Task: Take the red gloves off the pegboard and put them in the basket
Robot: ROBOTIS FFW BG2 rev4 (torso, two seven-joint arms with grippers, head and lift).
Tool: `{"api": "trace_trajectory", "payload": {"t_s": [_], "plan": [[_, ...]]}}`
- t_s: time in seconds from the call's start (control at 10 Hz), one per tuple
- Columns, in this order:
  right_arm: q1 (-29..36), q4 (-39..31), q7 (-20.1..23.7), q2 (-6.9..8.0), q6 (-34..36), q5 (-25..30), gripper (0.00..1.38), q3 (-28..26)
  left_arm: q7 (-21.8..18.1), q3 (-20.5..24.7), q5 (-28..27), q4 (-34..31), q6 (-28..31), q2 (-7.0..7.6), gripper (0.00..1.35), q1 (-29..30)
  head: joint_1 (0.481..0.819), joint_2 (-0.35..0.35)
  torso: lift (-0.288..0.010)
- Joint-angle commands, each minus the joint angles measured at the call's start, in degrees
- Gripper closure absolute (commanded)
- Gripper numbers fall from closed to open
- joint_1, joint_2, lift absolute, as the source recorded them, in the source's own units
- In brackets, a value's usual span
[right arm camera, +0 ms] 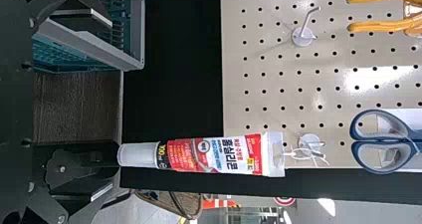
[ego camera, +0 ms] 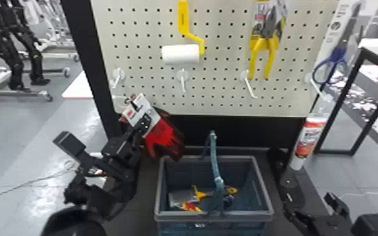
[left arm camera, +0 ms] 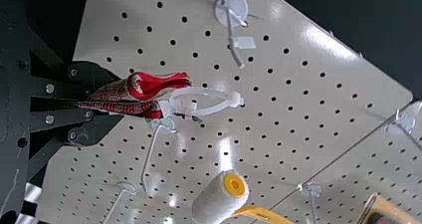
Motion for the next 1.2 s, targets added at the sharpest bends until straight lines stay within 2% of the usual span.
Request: {"api": "trace_trajectory", "payload": {"t_s": [0.0, 0.2, 0.4, 0.6, 0.7, 0.9, 1.1], "plan": [[0.02, -0.06, 0.03, 0.05, 0.01, 0.0, 0.17, 0.08, 1.02, -3.48, 6.83, 0.56, -3.34, -0.88, 1.22, 1.34, 0.549, 0.0, -0.1], [0.02, -0.06, 0.03, 0.05, 0.01, -0.17, 0.17, -0.01, 6.3, -11.13, 17.2, 0.56, -10.46, -1.06, 1.22, 4.06, 0.549, 0.0, -0.1], [0.11, -0.06, 0.03, 0.05, 0.01, -0.26, 0.17, 0.08, 9.46, -12.62, 19.75, 1.0, -12.39, -1.59, 1.22, 6.96, 0.549, 0.0, -0.1], [0.2, -0.06, 0.03, 0.05, 0.01, -0.44, 0.17, 0.08, 11.39, -15.08, 22.65, 3.02, -13.36, -1.41, 1.22, 8.02, 0.549, 0.0, -0.1], [0.2, -0.06, 0.03, 0.05, 0.01, -0.44, 0.17, 0.08, 11.3, -15.08, 23.44, 3.99, -11.51, -1.41, 1.22, 7.84, 0.549, 0.0, -0.1], [0.2, -0.06, 0.03, 0.05, 0.01, -0.44, 0.17, 0.08, 7.88, -15.88, 26.87, 6.89, -7.2, -1.32, 1.22, 6.17, 0.549, 0.0, -0.1], [0.2, -0.06, 0.03, 0.05, 0.01, -0.44, 0.17, 0.08, 6.03, -16.31, 27.84, 9.26, -3.78, -1.59, 1.22, 4.41, 0.549, 0.0, -0.1]]}}
